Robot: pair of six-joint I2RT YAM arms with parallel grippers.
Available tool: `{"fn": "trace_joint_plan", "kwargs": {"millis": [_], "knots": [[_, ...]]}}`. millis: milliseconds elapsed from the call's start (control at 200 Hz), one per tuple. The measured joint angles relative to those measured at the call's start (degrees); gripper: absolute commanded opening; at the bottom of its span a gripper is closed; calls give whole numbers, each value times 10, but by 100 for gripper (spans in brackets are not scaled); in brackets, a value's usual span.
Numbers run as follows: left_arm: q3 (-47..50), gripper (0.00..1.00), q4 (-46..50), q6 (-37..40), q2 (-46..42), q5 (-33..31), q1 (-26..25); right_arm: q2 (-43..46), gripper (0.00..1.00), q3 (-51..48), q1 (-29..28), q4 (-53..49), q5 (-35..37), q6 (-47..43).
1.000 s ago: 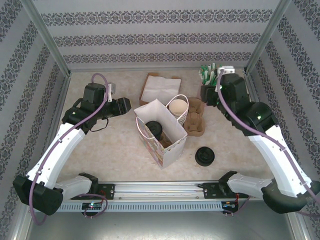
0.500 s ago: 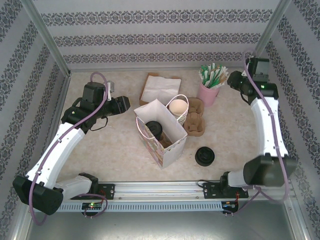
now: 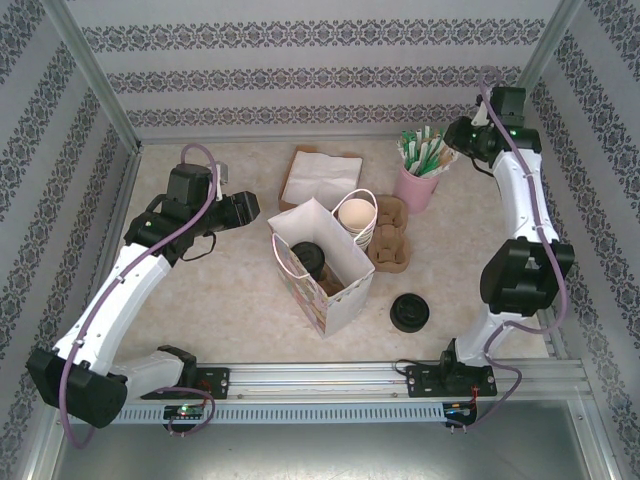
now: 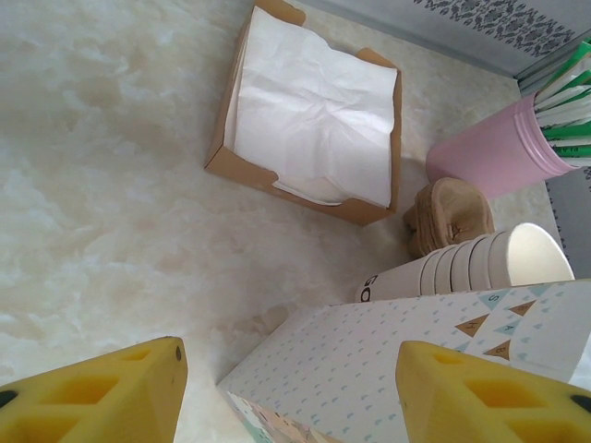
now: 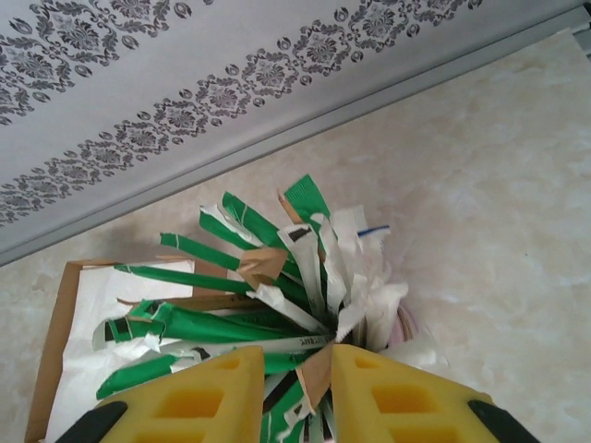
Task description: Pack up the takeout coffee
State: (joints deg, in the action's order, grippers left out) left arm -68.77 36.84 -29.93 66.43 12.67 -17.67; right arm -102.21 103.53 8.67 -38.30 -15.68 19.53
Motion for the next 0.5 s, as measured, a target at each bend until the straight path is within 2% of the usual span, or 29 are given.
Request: {"fn": "trace_joint_plan", "kwargs": {"millis": [325, 500], "knots": [[0, 63, 0, 3, 11, -5, 0, -26, 26, 10, -10, -13, -3, -9], [0, 63, 0, 5, 15, -5, 0, -35, 21, 10, -14, -18, -2, -17]]}}
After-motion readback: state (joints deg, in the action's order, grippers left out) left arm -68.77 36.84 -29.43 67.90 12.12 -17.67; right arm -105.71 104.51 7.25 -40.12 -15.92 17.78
